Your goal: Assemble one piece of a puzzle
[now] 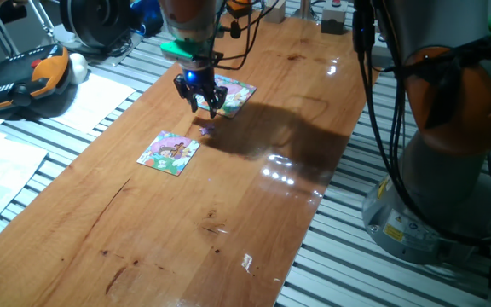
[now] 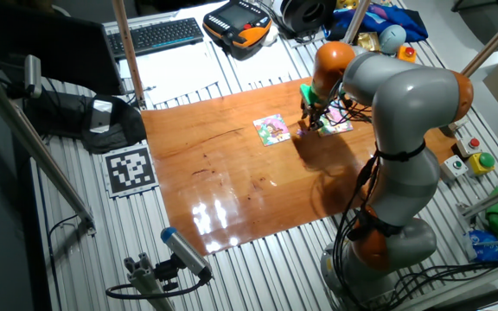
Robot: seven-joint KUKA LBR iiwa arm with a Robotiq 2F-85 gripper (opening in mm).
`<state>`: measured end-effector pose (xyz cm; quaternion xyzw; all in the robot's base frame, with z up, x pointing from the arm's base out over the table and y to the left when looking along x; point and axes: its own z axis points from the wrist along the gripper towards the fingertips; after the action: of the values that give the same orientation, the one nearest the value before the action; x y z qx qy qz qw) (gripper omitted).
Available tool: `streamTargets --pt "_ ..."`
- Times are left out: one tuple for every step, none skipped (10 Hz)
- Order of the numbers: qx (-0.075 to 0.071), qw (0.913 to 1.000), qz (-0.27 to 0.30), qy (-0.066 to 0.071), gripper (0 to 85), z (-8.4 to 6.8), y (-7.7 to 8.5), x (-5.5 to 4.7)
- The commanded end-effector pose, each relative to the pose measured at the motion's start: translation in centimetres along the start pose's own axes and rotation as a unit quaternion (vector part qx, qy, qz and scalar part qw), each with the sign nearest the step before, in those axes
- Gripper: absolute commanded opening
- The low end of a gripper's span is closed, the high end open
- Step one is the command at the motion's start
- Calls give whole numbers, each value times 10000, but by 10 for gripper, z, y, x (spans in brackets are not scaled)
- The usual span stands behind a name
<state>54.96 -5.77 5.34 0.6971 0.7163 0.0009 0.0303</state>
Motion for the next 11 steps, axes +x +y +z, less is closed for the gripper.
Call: streamTargets --pt "29 10000 -16 30 510 1 1 -2" --pt "29 10000 -54 38 510 2 3 -5" --pt "13 10000 -76 45 510 6 5 -8" --pt "-19 9999 -82 82 510 11 6 -9" --pt "-27 9999 -58 113 510 14 6 -11" --pt "4 9999 35 152 510 15 6 -11" --pt "95 9996 91 261 340 15 6 -12" --pt "148 9993 99 315 340 15 6 -11" --pt "178 9992 91 339 340 15 6 -11" --pt "178 9991 99 362 340 14 5 -11" --pt "186 9991 130 361 340 14 5 -11"
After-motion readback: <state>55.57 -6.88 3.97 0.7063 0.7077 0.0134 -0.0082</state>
